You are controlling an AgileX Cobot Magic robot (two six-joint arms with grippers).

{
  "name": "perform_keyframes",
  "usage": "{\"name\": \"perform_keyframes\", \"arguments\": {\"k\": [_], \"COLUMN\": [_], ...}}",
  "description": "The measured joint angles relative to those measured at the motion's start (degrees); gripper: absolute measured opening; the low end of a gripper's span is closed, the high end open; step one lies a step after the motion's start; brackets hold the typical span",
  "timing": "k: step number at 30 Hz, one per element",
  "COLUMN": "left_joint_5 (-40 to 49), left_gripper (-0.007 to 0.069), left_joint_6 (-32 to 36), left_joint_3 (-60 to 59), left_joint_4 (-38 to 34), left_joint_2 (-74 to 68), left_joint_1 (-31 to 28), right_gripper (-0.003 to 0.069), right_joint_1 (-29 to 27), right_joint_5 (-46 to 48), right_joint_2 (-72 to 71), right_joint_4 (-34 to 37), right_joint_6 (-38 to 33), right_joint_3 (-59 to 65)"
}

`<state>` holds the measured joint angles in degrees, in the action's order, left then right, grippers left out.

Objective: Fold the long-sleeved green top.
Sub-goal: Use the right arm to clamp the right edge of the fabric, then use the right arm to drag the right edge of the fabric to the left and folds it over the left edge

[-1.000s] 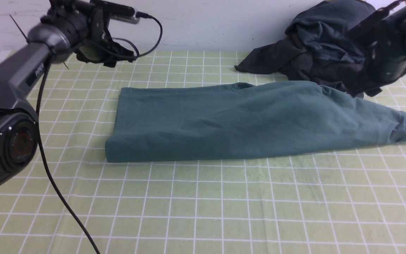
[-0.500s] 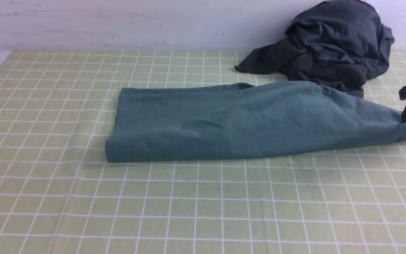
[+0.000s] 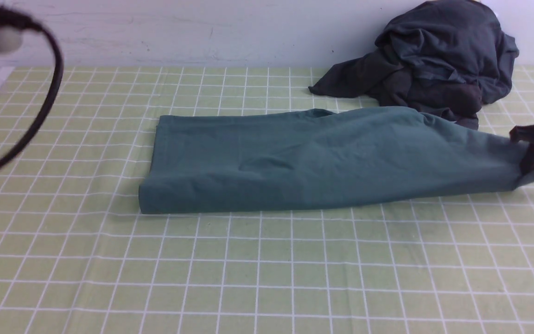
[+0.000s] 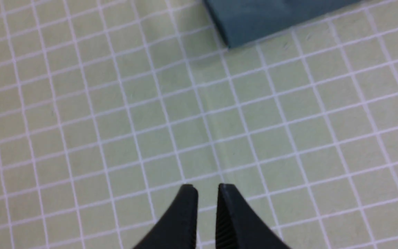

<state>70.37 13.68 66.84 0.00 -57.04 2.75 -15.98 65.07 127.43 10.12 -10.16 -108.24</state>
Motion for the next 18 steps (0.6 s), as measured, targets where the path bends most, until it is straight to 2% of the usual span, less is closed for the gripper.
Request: {"name": "perform_keyframes", "arguments": {"k": [5,10,12,13,14,16,18], "left_joint_5": [-8.5,-23.0,-31.5,-34.9,-36.3,-38.1,-38.6], "left_gripper": [0.0072,0.0072,0.0072,0.0072,0.0072,0.0072,0.0072], "left_joint_6": [-6.0,-10.8,-13.7,-15.4,-16.0,-17.9,-18.4], "left_joint_3": [-17.7,-31.3,-36.4,-38.5,-39.1,-39.8,-39.9], "left_joint_4": [6.3,9.9,10.4,10.6,10.7,10.7,10.7], "left_joint_2": [11.8,18.7,20.4,21.0,21.2,21.4,21.4], "left_joint_1": [0.0,0.0,0.0,0.0,0.0,0.0,0.0], "right_gripper": [0.0013,0.0013,0.0013,0.0013,0.0013,0.0013,0.0013], "right_joint_1": [-0.5,3.3,8.2,12.4,14.4,21.9,25.4], "right_joint_5": [5.7,6.8,6.8,6.8,6.8,7.0,7.0], "right_joint_2": [-5.9,-8.8,-9.2,-9.2,-9.1,-7.9,-6.9], "right_joint_4": [-1.8,6.2,9.2,10.0,10.4,10.5,10.3], "right_joint_6": [0.2,0.6,0.6,0.6,0.5,-0.4,-1.2], "right_joint_3": [-11.9,-23.5,-26.5,-26.9,-27.0,-27.0,-27.0]}}
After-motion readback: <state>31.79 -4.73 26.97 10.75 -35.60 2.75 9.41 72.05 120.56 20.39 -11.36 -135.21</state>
